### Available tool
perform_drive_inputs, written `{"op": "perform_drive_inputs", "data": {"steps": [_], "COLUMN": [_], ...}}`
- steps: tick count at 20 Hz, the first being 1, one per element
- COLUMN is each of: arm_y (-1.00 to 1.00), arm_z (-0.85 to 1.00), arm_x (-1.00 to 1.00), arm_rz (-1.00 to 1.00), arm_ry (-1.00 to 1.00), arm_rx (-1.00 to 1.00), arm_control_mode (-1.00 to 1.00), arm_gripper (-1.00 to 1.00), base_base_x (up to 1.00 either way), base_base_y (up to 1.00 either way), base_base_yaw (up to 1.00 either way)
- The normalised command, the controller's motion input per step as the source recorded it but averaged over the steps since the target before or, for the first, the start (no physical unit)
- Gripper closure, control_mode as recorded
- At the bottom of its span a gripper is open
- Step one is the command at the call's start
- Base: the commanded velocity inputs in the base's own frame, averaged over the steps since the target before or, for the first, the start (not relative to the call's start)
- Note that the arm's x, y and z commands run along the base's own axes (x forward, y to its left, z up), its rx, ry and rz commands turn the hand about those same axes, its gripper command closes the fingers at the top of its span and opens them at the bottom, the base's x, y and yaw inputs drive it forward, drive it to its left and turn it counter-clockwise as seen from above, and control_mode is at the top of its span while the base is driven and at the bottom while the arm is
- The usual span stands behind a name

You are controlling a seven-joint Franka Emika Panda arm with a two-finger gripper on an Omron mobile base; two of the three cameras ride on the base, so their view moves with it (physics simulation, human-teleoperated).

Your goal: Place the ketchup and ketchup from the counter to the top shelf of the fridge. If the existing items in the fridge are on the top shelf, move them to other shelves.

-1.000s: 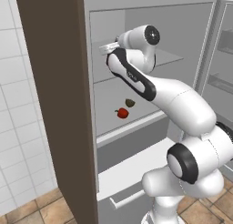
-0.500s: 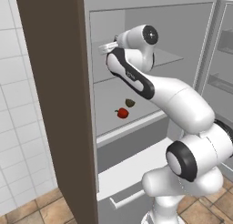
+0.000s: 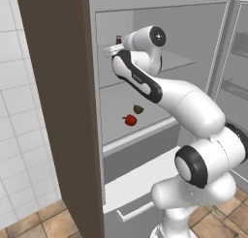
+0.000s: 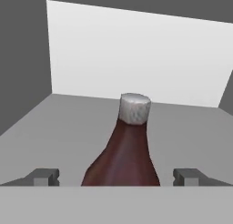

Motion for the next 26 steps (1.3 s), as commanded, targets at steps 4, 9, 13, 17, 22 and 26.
{"op": "perform_drive_inputs", "data": {"steps": [4,9,13,17,22,26], "arm_y": [0.04,0.01,0.00,0.00,-0.07,-0.28], "arm_z": [0.00,0.00,0.00,0.01,0.11,0.20], "arm_x": [0.09,-0.04,-0.82,-1.00,-1.00,-1.00], "arm_rz": [0.00,0.00,0.00,0.00,-0.01,-0.08], "arm_ry": [0.00,0.00,-0.06,-0.12,-0.17,-0.16], "arm_rx": [0.00,0.00,0.00,0.00,0.00,0.01], "arm_control_mode": [-1.00,-1.00,-1.00,-1.00,-1.00,-1.00], "arm_gripper": [-1.00,-1.00,-1.00,-1.00,-1.00,-1.00], "base_base_x": [0.00,0.00,0.00,0.00,0.00,0.00], "base_base_y": [0.00,0.00,0.00,0.00,0.00,0.00], "base_base_yaw": [0.00,0.00,0.00,0.00,0.00,0.00]}}
